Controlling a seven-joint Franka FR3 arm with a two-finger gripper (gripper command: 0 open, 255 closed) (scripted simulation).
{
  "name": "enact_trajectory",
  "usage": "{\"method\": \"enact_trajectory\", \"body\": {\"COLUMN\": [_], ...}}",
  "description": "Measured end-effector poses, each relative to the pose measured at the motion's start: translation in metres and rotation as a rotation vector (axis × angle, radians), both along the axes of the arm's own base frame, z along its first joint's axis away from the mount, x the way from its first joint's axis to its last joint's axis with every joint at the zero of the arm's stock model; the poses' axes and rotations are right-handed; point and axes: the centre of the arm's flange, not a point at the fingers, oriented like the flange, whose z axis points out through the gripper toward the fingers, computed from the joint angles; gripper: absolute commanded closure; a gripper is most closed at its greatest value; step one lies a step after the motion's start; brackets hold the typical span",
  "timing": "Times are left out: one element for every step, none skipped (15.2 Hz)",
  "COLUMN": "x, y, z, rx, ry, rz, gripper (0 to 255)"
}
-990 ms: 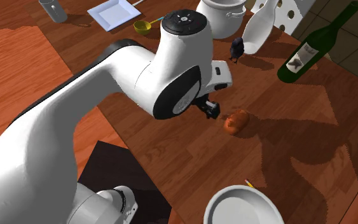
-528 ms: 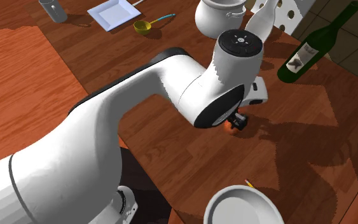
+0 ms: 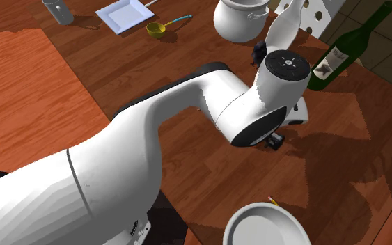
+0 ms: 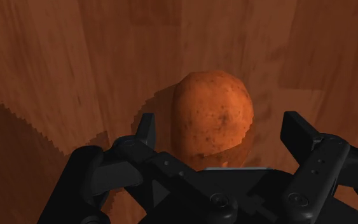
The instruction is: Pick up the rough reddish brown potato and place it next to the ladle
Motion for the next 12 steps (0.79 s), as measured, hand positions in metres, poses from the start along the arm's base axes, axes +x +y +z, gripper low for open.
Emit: {"method": "enact_trajectory", "body": {"x": [0.000, 0.001, 0.001, 0.001, 0.001, 0.001, 0.001, 0.001, 0.001, 0.001, 0.001, 0.001], "y": [0.000, -0.002, -0.002, -0.002, -0.002, -0.003, -0.003, -0.003, -0.003, -0.003, -0.002, -0.003], "z": [-0.005, -0.011, -0.014, -0.016, -0.017, -0.018, -0.018, -0.018, -0.018, -0.018, -0.018, -0.018], "rx": [0.000, 0.000, 0.000, 0.000, 0.000, 0.000, 0.000, 0.000, 0.000, 0.000, -0.001, 0.000], "ry": [0.000, 0.000, 0.000, 0.000, 0.000, 0.000, 0.000, 0.000, 0.000, 0.000, -0.001, -0.001], "rz": [0.000, 0.000, 0.000, 0.000, 0.000, 0.000, 0.000, 0.000, 0.000, 0.000, 0.000, 0.000], "gripper": [0, 0, 0, 0, 0, 0, 0, 0, 0, 255, 255, 255]}}
